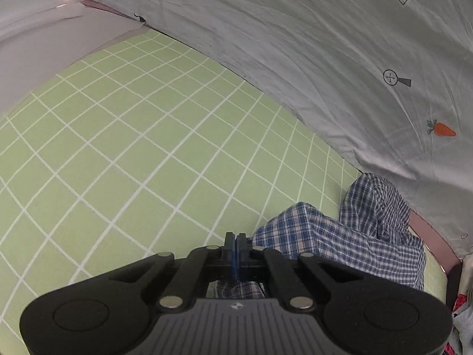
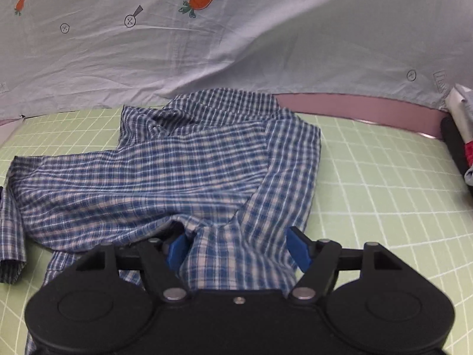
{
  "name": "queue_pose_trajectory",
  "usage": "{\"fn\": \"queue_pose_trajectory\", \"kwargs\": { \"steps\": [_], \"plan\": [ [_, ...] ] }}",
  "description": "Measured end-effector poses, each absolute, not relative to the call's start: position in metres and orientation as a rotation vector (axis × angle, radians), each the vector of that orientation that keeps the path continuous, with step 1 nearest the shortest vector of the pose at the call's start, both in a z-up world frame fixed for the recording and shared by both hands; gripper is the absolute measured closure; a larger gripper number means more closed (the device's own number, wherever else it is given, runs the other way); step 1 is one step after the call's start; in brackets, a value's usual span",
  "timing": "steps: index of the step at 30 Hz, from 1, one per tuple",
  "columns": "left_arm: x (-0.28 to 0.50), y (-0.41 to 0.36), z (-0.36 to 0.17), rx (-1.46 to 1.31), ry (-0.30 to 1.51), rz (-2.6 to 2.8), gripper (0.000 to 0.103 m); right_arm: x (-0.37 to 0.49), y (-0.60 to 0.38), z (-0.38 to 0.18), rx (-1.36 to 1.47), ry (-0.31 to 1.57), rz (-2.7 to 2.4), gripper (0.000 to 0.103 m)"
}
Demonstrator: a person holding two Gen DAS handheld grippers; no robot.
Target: Fold clothes
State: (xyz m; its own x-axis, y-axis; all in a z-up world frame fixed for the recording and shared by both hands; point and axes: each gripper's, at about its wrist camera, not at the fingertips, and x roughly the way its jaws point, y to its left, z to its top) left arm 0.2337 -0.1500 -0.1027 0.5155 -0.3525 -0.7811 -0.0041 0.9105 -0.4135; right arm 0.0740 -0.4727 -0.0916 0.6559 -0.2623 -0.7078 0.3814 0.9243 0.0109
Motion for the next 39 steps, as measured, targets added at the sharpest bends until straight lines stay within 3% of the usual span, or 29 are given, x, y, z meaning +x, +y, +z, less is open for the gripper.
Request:
{"fn": "queue_pose_trajectory", "kwargs": {
  "steps": [5, 8, 12, 18, 22, 24, 28, 31, 37, 39],
  "plan": [
    [0.239, -0.151, -0.113, -0.352, 1.038, -0.182, 0.1, 0.072, -0.479, -0.093, 0.161, 0.794, -0.398, 0.028],
    [0.234, -0.154, -0.109, -0.294, 1.021, -0.174, 0.092, 0.071, -0.481, -0.101, 0.159, 0.827, -0.402, 0.028],
    [0.213, -0.148, -0.093, -0.283, 0.977, -0.17, 0.064, 0.053, -0.478, -0.088, 0.207, 0.773, -0.396, 0.027],
    [0.148, -0.141, -0.069, -0.287, 0.935, -0.156, 0.046, 0.005, -0.468, -0.064, 0.224, 0.702, -0.414, 0.024],
    [0.1, -0.136, -0.073, -0.288, 0.981, -0.173, 0.045, -0.034, -0.455, -0.059, 0.225, 0.705, -0.416, 0.025],
    [0.077, -0.133, -0.078, -0.288, 1.014, -0.18, 0.045, -0.053, -0.446, -0.061, 0.233, 0.719, -0.412, 0.028],
    [0.04, -0.13, -0.085, -0.251, 1.06, -0.217, 0.045, -0.085, -0.423, -0.073, 0.252, 0.776, -0.4, 0.049],
    [0.015, -0.127, -0.088, -0.212, 1.083, -0.245, 0.045, -0.106, -0.405, -0.085, 0.275, 0.828, -0.394, 0.057],
    [-0.021, -0.123, -0.095, -0.171, 1.125, -0.297, 0.045, -0.145, -0.371, -0.106, 0.314, 0.922, -0.348, 0.085],
    [-0.03, -0.125, -0.095, -0.153, 1.131, -0.317, 0.045, -0.156, -0.361, -0.11, 0.329, 0.94, -0.329, 0.088]
  ]
}}
